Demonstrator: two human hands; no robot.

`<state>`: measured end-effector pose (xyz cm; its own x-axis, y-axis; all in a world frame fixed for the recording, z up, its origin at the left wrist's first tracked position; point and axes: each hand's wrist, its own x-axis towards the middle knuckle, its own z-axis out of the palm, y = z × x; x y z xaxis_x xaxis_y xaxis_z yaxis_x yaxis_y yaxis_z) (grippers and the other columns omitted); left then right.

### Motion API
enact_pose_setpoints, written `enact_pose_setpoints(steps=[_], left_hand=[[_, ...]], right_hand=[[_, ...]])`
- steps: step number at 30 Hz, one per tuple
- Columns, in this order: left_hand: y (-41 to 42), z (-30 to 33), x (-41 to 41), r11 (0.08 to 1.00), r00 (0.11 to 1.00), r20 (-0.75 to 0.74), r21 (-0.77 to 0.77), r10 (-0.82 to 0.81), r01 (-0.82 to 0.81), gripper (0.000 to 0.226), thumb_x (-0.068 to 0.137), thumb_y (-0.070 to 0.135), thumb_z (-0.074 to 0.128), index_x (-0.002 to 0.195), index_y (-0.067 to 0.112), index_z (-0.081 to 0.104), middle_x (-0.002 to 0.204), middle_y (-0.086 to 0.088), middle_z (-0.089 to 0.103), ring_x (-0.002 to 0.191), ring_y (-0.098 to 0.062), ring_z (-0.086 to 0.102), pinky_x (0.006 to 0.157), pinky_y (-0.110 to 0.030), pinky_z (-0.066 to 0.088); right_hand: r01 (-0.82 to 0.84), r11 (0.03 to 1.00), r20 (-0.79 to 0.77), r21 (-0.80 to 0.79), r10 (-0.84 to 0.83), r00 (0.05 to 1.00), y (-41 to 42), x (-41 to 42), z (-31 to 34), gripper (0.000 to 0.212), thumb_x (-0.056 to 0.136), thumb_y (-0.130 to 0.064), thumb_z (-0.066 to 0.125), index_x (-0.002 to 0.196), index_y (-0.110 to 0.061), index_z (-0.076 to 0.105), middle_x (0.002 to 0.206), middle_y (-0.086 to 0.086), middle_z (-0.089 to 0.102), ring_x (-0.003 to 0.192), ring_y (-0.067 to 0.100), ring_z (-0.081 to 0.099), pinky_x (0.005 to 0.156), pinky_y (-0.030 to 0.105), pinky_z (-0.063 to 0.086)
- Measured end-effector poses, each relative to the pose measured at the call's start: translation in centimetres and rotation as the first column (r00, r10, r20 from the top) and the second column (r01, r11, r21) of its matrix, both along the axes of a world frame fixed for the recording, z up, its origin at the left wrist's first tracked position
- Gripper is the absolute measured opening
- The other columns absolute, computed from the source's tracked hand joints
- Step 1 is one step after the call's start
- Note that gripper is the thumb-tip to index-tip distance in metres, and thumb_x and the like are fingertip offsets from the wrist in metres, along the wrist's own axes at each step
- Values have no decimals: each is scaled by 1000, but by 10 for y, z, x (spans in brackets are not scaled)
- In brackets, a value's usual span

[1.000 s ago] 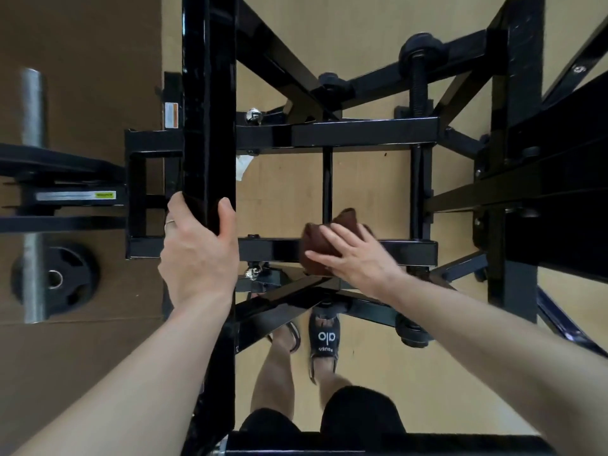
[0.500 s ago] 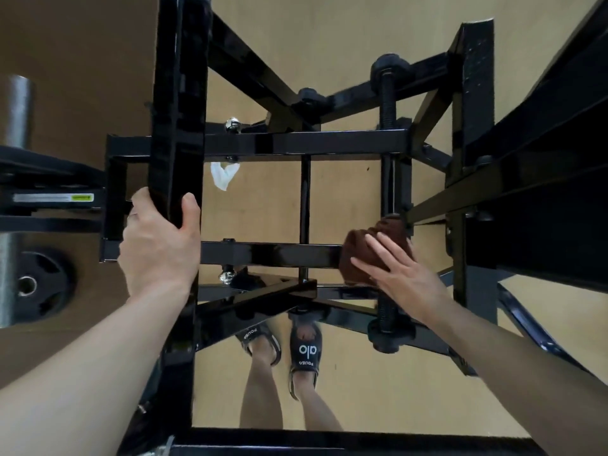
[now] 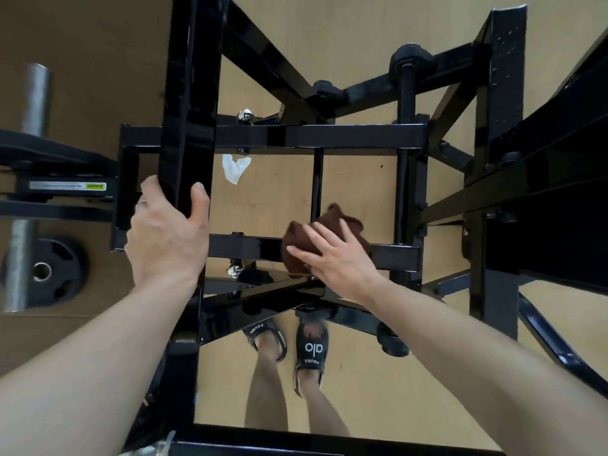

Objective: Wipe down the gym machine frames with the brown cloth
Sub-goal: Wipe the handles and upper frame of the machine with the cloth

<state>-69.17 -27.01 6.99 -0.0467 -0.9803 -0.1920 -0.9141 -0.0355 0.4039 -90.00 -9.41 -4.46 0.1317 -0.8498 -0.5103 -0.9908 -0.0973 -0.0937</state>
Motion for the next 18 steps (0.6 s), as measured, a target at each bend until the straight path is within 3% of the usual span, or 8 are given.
enact_pose_setpoints(steps=[7, 12, 15, 18], left_hand=[[1, -4, 3, 1000, 1000, -2, -23, 7, -7, 61, 101, 59, 42, 139, 10, 43, 114, -23, 63, 100, -43, 61, 71, -42, 39], [1, -4, 2, 1000, 999, -31, -10, 8, -9, 61, 101, 59, 41, 137, 10, 42, 112, -22, 62, 97, -43, 61, 69, -43, 41], [1, -4, 1, 1000, 1000, -16, -27, 4, -5, 61, 101, 58, 42, 138, 9, 41, 113, -24, 62, 95, -46, 61, 68, -43, 39], [1, -6, 1, 999, 1000, -1, -32, -4, 4, 62, 101, 59, 41, 138, 9, 41, 114, -24, 61, 94, -47, 61, 67, -43, 38]], right_hand=[[-158, 985, 41, 73, 155, 987, -7, -20, 3, 55, 110, -47, 31, 160, -50, 9, 171, 9, 9, 158, 31, 7, 124, 58, 16], [-69, 990, -3, 125, 70, 998, 49, -82, 30, 54, 109, -46, 32, 159, -51, 14, 169, 11, 17, 157, 32, 14, 123, 57, 23], [-47, 993, -27, 107, 50, 998, 47, -80, 31, 53, 107, -47, 32, 158, -52, 18, 165, 11, 29, 154, 33, 24, 122, 58, 23], [-20, 994, -4, 111, 20, 1000, 29, -61, 24, 53, 106, -50, 22, 158, -53, 9, 162, 11, 33, 150, 33, 29, 120, 57, 25]])
